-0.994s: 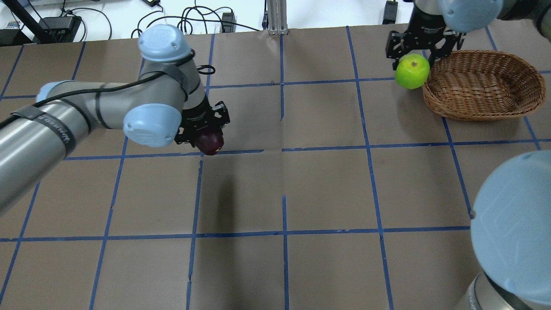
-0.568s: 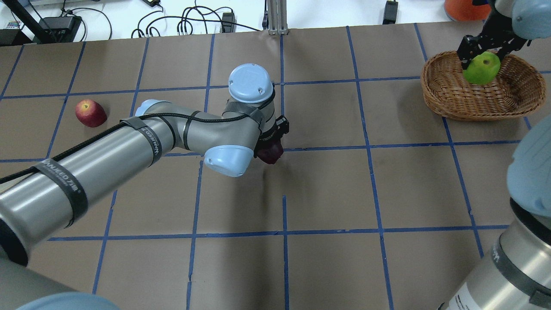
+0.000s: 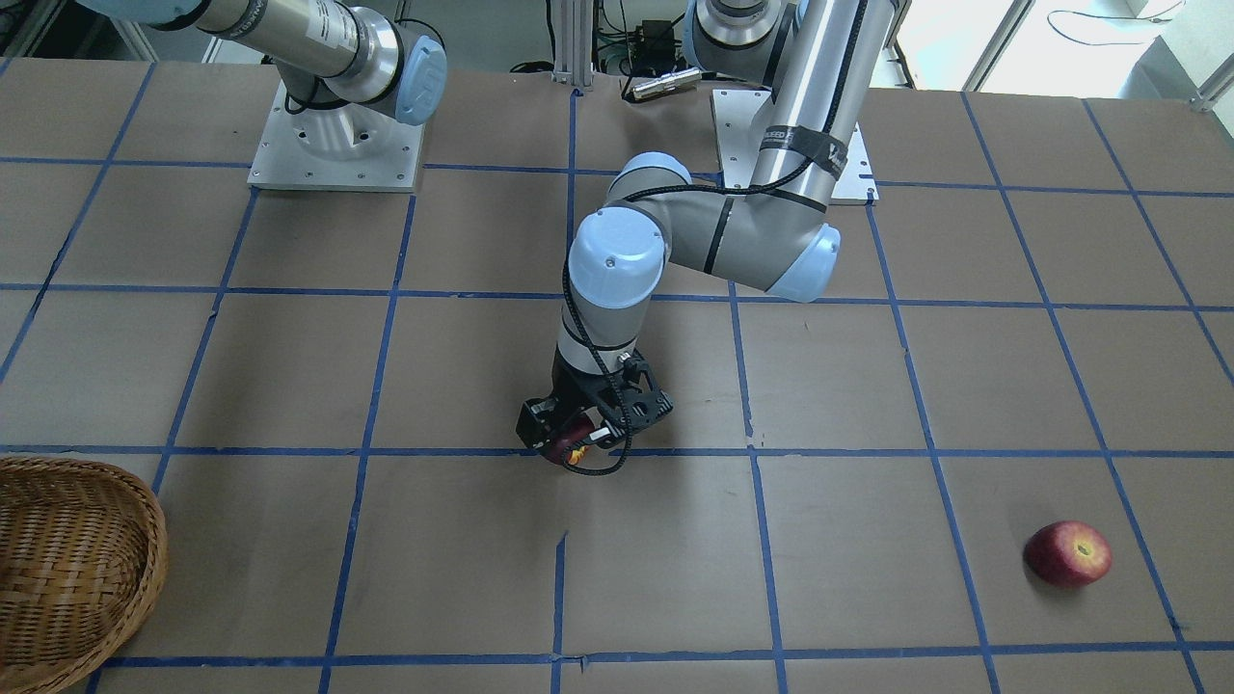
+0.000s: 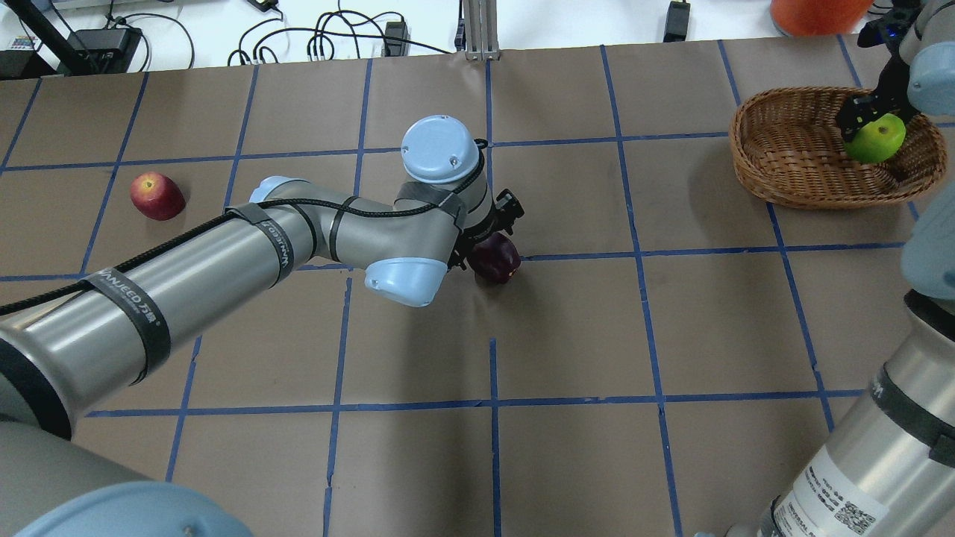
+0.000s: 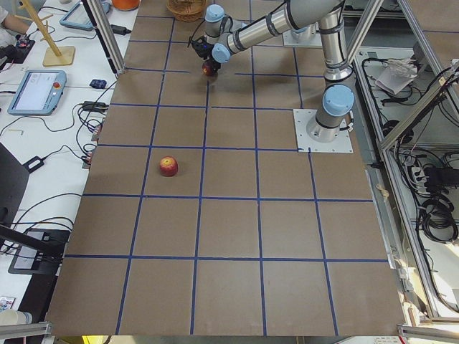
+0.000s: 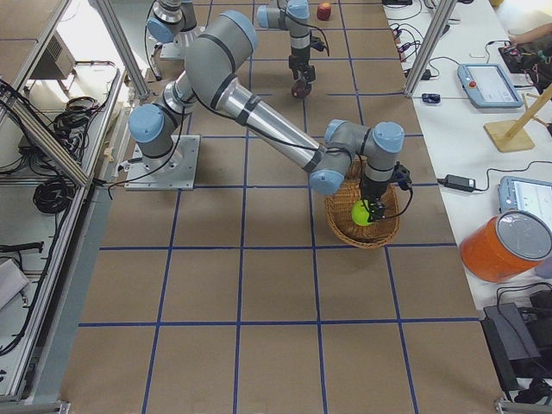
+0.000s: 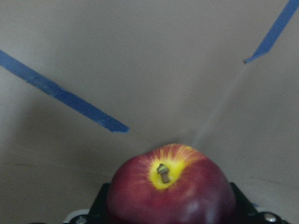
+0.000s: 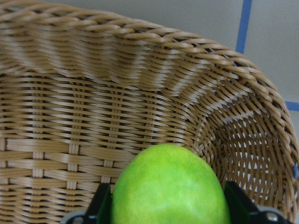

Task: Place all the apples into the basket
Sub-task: 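Release purple apple at center with left gripper while right returns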

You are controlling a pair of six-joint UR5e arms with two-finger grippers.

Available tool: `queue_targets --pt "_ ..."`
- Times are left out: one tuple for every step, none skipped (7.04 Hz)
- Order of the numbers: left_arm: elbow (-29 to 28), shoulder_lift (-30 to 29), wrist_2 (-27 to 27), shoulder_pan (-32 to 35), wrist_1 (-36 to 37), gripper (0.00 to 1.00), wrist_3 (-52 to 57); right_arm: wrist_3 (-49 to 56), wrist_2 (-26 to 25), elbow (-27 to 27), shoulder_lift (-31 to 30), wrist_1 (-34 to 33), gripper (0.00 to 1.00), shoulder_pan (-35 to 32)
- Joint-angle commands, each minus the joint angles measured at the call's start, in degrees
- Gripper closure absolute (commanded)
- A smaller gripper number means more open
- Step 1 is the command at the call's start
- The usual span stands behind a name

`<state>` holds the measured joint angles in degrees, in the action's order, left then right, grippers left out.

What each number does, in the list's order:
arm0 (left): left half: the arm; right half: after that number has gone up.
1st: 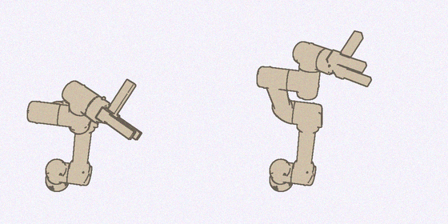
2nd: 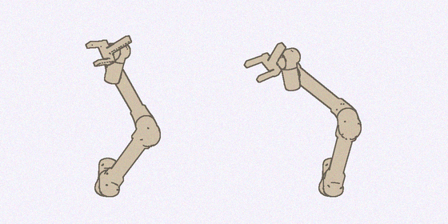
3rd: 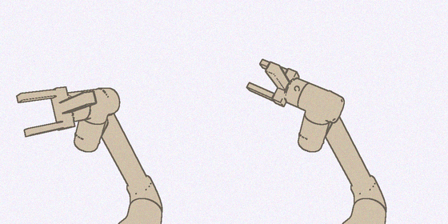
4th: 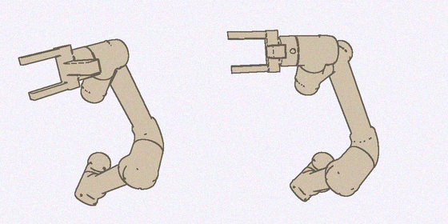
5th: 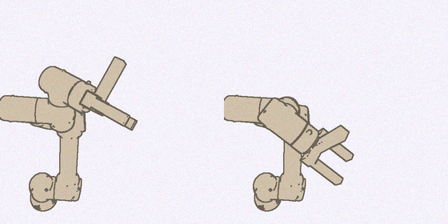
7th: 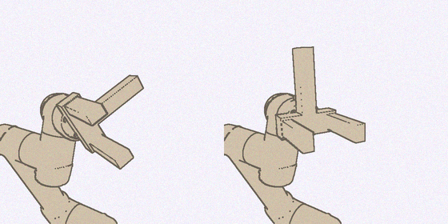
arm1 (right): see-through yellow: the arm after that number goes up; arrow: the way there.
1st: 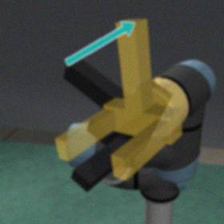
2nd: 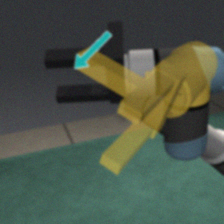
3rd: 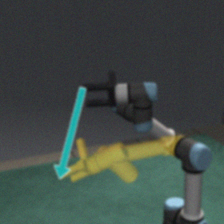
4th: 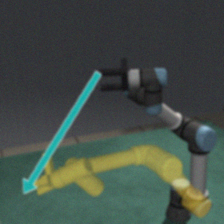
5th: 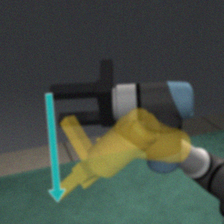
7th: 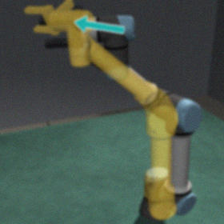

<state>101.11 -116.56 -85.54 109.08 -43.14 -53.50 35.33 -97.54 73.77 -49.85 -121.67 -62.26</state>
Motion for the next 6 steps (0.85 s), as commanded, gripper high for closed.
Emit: queue_targets --pt "-0.56 5.35 -0.15 -7.61 -8.56 0.00 13.68 -0.17 -0.02 0.06 -0.15 0.90 0.00 0.56" --pt "-1.52 7.64 -1.63 -13.40 -14.02 0.00 24.83 -0.26 0.50 -0.03 -1.81 2.21 0.00 -0.22" --pt "-2.66 8.44 -3.74 -20.76 -16.77 0.00 40.51 -1.74 1.03 0.14 -5.83 6.49 0.00 -3.28" --pt "-3.89 8.19 -3.93 -28.50 -17.76 0.00 52.85 -3.67 2.16 0.23 -10.05 13.23 0.00 -9.40" --pt "-5.30 7.06 -4.54 -33.97 -17.77 0.00 63.42 -3.86 4.26 0.32 -12.26 14.69 0.00 -15.55" --pt "-8.27 5.05 -6.38 -37.33 -16.98 0.00 75.97 -5.95 5.68 0.93 -12.29 17.23 0.00 -21.88"
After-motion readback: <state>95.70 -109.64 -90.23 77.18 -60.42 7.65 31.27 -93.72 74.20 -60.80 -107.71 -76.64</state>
